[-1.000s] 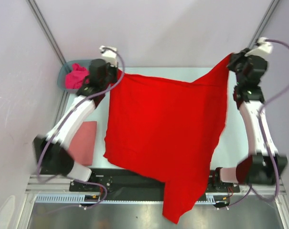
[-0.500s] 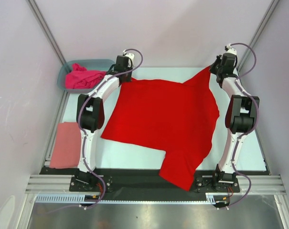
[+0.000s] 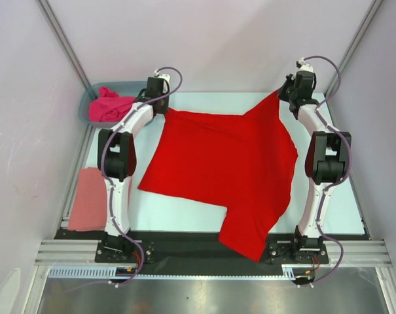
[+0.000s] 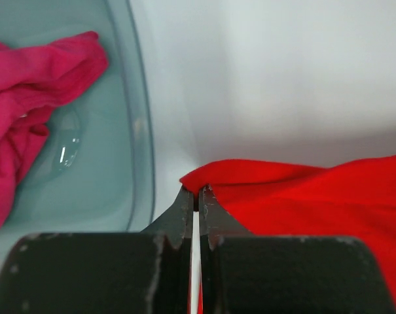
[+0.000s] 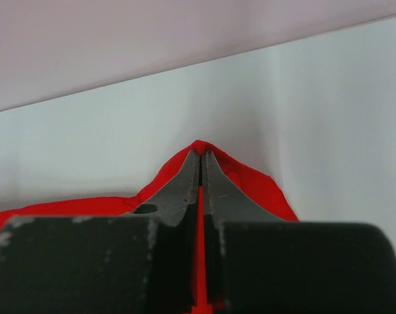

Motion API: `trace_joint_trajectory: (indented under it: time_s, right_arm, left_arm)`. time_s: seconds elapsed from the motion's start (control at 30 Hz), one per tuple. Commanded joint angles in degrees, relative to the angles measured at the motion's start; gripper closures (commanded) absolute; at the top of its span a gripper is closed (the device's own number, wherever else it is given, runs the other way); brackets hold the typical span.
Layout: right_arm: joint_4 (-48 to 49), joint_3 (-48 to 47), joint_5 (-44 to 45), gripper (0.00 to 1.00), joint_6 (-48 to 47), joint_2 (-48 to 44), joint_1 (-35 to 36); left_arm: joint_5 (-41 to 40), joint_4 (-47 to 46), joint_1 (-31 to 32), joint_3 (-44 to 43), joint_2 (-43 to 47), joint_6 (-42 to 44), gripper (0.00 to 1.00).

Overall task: Fold and stack the t-shirts
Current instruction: Flatten the tshirt out

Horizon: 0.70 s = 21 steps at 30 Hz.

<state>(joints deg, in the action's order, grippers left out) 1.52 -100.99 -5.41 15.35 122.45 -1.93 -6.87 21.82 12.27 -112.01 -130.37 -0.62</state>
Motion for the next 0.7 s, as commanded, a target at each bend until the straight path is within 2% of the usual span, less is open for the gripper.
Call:
trace_joint_trajectory:
  time_s: [0.0,0.2,0.33,0.5,0.67]
  right_arm:
    - [1.5,-0.1,1.3,1.0,0.6,-9.8,0.0]
    - [-1.3,-2.4,4.0,1.0,1.3,-20.9,-1.8]
    - [-5.5,-2.1,5.0,1.0,1.3,-33.7,-2.1]
    - [-8.2,1.1,5.3,1.0,2.3,-48.5,-1.8]
    - [-12.8,0.0,6.6,1.0,3.7,-61.6,-1.8]
  left_arm:
    - [1.2,-0.4,-0.9,-1.0,9.4,-1.7,1.0]
    - [6.4,-0.2,-0.8,-1.1,19.5,-5.2,1.0]
    - [11.3,-1.3,0.2,3.7,29.7,-7.0,1.0]
    - [13.7,-1.3,1.0,11.6,47.2,-7.8,1.0]
    - [14.5,0.8,1.0,12.6,62.4,-6.1,1.0]
